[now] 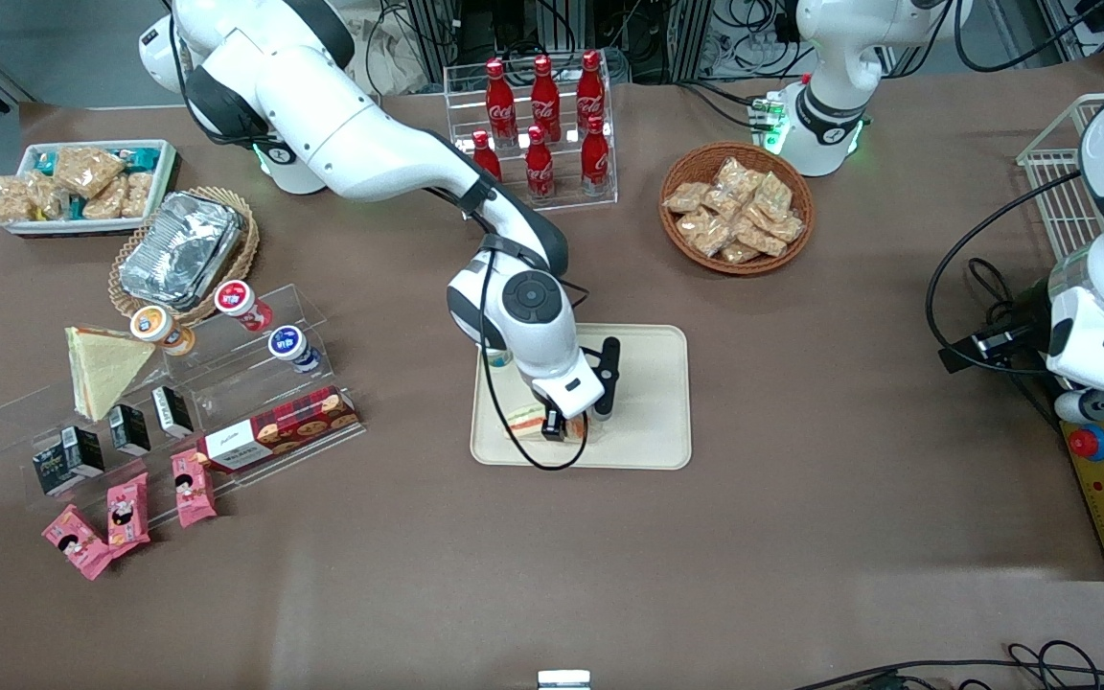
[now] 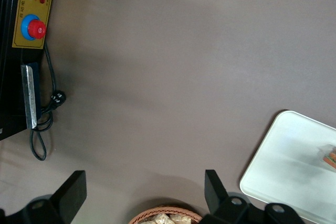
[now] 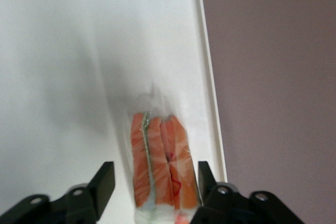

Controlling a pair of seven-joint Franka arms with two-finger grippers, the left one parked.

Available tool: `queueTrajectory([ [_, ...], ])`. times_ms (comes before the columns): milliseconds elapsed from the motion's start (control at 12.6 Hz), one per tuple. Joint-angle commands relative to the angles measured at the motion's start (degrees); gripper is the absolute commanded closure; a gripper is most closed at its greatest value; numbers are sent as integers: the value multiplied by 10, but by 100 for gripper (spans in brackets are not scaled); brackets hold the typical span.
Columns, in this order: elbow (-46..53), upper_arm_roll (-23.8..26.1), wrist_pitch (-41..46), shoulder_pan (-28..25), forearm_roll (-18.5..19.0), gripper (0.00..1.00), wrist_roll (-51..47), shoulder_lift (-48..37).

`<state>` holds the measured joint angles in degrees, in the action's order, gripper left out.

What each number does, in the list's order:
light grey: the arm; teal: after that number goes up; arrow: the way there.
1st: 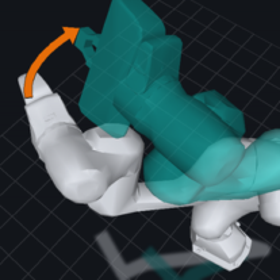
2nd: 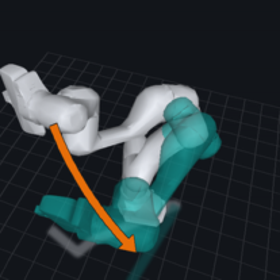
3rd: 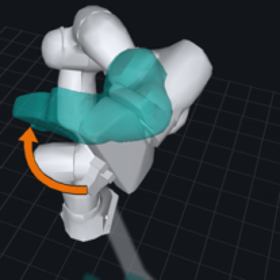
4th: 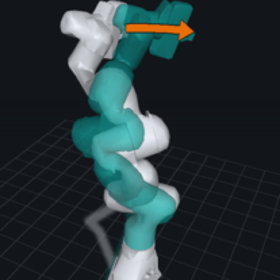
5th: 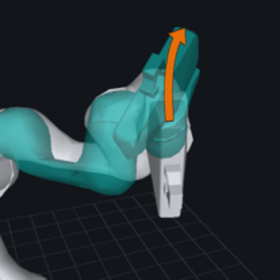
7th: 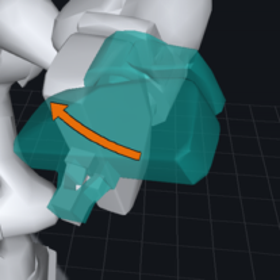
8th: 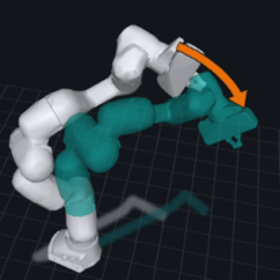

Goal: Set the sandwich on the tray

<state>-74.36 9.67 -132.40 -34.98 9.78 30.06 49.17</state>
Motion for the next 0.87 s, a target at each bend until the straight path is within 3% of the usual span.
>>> queueTrajectory([
  [0,2,5,16,25,-56,3,3,-39],
  [238,1,2,105,56,-84,3,-13,-116],
  [476,-4,1,188,112,-146,2,-94,-178],
  [793,-5,-9,318,193,-148,2,-171,-265],
])
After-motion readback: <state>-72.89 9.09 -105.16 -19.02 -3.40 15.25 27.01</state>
